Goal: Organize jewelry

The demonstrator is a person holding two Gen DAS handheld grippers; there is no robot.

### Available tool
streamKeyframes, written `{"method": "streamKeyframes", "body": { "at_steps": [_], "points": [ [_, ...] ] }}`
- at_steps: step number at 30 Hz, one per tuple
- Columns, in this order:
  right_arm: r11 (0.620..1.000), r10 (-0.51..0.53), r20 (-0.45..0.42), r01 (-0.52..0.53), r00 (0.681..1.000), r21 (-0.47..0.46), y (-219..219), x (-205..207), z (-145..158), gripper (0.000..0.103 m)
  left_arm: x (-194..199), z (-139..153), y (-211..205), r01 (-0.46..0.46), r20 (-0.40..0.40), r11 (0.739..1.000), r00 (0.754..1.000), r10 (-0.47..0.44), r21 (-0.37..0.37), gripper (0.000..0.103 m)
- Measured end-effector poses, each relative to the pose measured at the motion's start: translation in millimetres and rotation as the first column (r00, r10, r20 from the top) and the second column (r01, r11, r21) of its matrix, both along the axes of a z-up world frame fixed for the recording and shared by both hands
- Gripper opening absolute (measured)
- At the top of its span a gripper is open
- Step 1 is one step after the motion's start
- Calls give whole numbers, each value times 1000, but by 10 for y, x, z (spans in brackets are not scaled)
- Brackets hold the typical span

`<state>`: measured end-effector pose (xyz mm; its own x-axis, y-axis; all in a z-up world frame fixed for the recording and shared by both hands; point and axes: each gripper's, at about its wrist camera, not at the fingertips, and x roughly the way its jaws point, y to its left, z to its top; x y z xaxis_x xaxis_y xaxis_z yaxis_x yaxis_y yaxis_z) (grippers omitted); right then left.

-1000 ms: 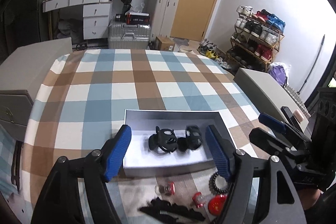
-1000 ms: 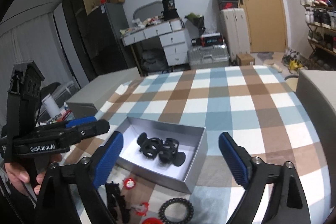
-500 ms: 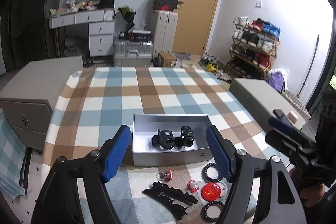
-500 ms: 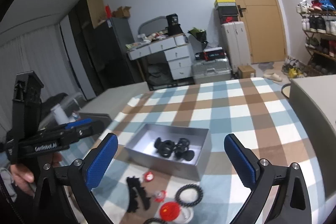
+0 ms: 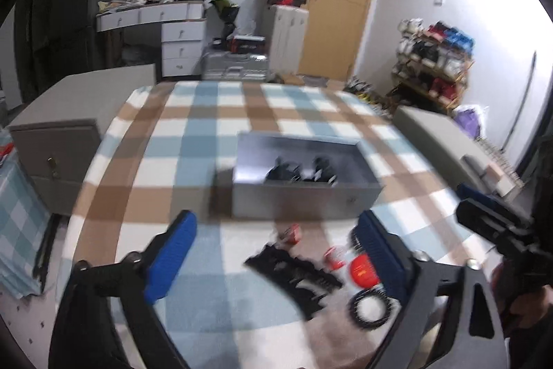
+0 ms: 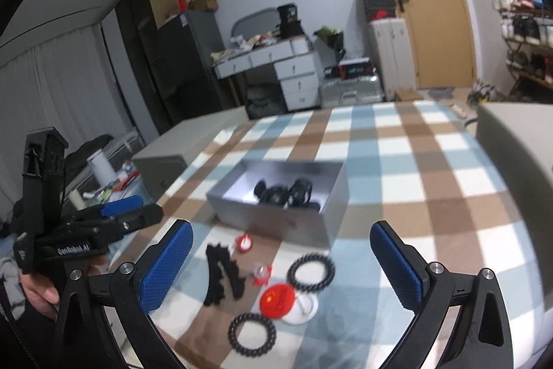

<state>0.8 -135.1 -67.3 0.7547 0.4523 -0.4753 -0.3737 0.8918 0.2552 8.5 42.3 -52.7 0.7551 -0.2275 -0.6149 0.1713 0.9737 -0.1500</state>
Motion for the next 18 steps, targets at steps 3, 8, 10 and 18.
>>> {"method": "streamKeyframes", "body": {
  "at_steps": [3,8,10,18],
  "points": [
    [999,38,-69,-37,997,8,96,57,-195,103,0,-156,37,-75,-18,996,997,76,56,99],
    [993,114,-149,-112,982,24,331,129,-466,102,-37,-281,125,-107,-33,993,993,109,58,99],
    [991,132,-159,-130,979,23,399,166,-525,99,-86,-308,133,-133,-17,988,991,134,79,100],
    [988,153,-241,-150,958,33,514,391,-683,70,-98,-381,224,-130,-64,990,989,132,46,100]
  ]
}}
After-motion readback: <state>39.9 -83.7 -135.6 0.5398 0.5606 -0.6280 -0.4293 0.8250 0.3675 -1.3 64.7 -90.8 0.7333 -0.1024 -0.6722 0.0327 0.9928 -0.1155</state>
